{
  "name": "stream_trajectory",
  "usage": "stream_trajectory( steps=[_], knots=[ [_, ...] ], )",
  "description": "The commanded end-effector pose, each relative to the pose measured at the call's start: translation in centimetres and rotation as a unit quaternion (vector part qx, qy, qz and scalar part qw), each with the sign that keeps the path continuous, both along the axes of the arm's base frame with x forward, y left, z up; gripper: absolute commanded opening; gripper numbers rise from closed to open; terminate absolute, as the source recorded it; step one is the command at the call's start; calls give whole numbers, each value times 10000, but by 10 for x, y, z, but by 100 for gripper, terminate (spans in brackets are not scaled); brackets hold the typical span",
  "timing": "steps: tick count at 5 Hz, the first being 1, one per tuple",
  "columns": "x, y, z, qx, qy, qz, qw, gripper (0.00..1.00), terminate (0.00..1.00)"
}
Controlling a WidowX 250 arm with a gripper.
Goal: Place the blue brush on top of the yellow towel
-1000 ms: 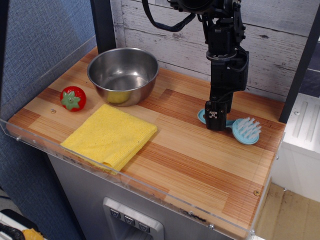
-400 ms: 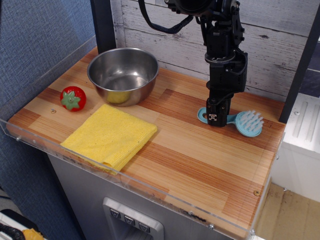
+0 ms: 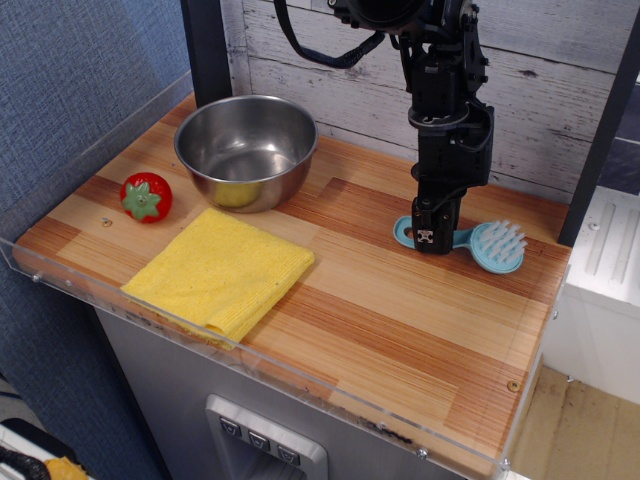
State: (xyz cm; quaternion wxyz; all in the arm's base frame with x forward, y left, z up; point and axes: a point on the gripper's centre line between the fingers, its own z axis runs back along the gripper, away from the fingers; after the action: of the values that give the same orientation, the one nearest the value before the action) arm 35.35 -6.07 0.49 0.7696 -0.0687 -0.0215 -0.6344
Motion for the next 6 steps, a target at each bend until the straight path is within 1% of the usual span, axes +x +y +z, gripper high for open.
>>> stream_trajectory(
  steps=[1,2,3,4,5,6],
  knots=[
    [6,9,66,-24,-263,1479,9887,0,0],
    [-1,14,111,186,-504,2697,9614,0,0],
    [-24,24,155,538,-572,3859,9192,0,0],
    [-58,47,180,851,-506,4954,8630,0,0],
    [-94,67,173,976,-380,5794,8083,0,0],
    [-120,88,146,1259,-460,5978,7903,0,0]
  ],
)
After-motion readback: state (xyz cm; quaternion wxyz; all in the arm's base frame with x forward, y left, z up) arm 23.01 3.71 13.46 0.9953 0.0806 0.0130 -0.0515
